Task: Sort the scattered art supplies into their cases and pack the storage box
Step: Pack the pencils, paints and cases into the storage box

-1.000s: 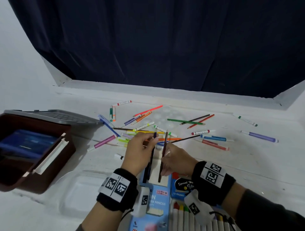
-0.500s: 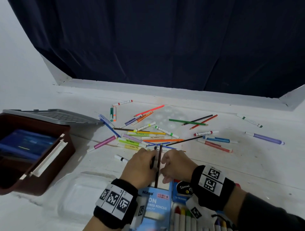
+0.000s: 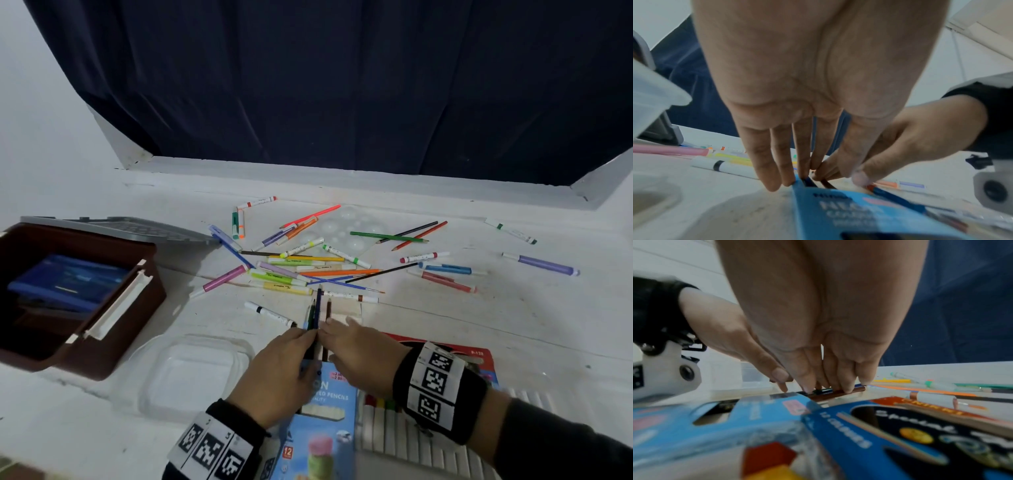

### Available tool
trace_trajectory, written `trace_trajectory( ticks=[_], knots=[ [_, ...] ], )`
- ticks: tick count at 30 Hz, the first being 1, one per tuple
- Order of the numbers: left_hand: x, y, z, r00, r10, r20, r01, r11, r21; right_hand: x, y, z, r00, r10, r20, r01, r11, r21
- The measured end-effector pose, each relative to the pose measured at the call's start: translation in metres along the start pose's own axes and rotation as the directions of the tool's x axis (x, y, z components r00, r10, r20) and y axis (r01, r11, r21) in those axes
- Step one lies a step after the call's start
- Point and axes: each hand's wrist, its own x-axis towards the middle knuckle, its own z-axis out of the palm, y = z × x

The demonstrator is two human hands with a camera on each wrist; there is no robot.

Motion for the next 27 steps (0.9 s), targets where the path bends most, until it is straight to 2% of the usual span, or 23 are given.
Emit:
trace_trajectory(
  ticks=[3, 6, 8, 13, 17, 21, 27],
  knots=[
    [-0.006, -0.003, 0.000, 0.999, 0.036, 0.024, -0.037, 0.999, 0.028, -0.004, -0.003, 0.001, 0.998, 0.051, -0.027, -0.044, 0.979, 0.201],
    [-0.008, -0.003, 0.002, 0.997, 0.023, 0.070, -0.035, 0.983, 0.178, -0.008, 0.000, -0.006, 0.985, 0.110, -0.130, -0.070, 0.957, 0.281],
    [-0.009, 0.000, 0.002, 0.994, -0.007, 0.106, -0.023, 0.959, 0.284, -0.009, 0.003, -0.011, 0.984, 0.120, -0.129, -0.088, 0.970, 0.227],
    [-0.017, 0.000, 0.001, 0.986, 0.012, 0.164, -0.075, 0.920, 0.384, -0.007, 0.002, -0.006, 0.992, 0.124, 0.029, -0.126, 0.988, 0.087],
    [-0.022, 0.001, -0.005, 0.989, 0.017, 0.147, -0.073, 0.920, 0.386, -0.005, 0.001, 0.000, 0.993, 0.121, 0.005, -0.120, 0.992, -0.034],
    [-0.022, 0.001, -0.005, 0.993, -0.002, 0.117, -0.032, 0.956, 0.290, -0.007, -0.004, 0.001, 0.992, 0.114, 0.046, -0.113, 0.993, -0.038],
    [-0.018, 0.003, 0.002, 0.983, -0.070, 0.172, -0.004, 0.918, 0.395, -0.013, -0.008, -0.005, 0.985, 0.136, 0.104, -0.138, 0.990, 0.016]
  ],
)
